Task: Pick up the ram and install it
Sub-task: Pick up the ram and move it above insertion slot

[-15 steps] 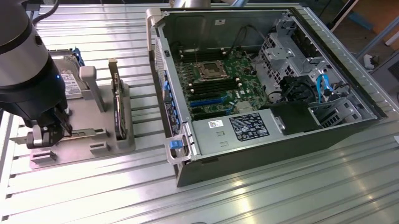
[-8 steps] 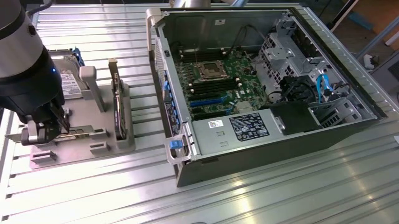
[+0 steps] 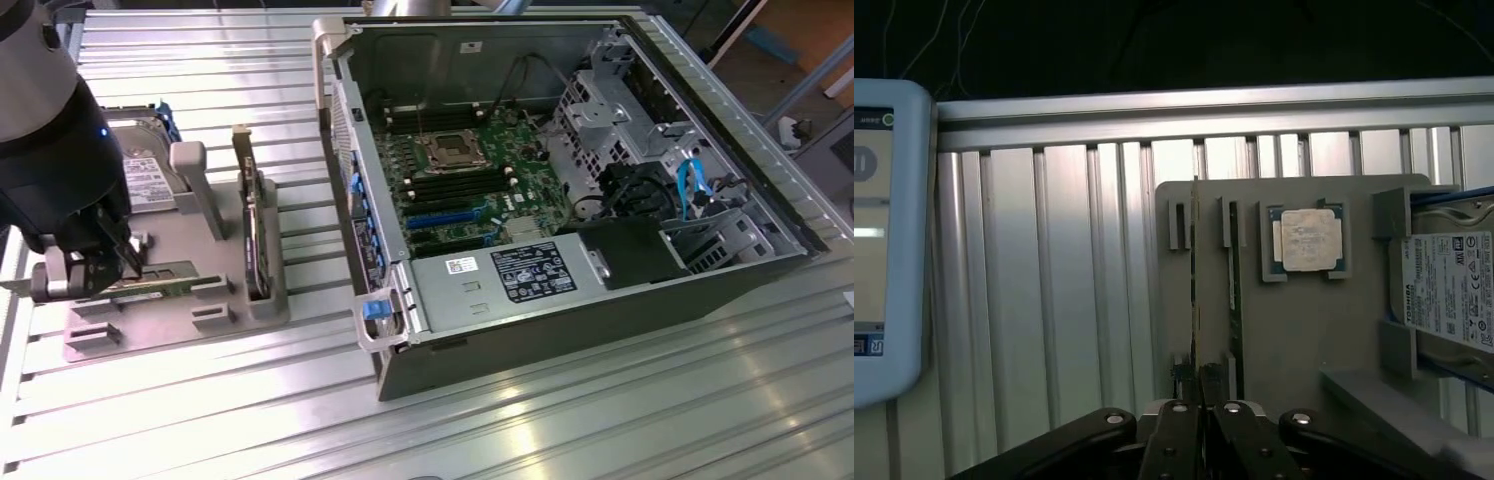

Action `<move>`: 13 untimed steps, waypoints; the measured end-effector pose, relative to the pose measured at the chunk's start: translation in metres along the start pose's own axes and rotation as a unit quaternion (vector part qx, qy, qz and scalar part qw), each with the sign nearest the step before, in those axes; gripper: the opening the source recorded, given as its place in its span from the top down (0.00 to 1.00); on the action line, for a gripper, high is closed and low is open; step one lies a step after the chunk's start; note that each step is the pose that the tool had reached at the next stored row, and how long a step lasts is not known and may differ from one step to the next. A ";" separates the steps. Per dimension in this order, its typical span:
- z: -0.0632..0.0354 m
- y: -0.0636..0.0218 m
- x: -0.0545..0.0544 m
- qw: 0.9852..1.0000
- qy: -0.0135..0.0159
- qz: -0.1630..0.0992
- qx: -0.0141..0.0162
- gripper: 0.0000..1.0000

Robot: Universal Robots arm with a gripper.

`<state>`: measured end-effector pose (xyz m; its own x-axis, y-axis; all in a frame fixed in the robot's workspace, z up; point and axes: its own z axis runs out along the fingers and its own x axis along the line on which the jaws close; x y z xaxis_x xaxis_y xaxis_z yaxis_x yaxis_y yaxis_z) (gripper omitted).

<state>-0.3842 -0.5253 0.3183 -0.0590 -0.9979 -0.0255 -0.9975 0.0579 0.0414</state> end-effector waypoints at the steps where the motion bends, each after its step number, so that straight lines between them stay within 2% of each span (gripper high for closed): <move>1: -0.0018 0.0001 0.000 1.000 0.000 0.000 0.000 0.88; 13: -0.0244 0.0010 -0.001 1.000 0.000 0.000 0.000 0.88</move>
<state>-0.3842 -0.5253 0.3428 -0.0589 -0.9979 -0.0255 -0.9975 0.0578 0.0414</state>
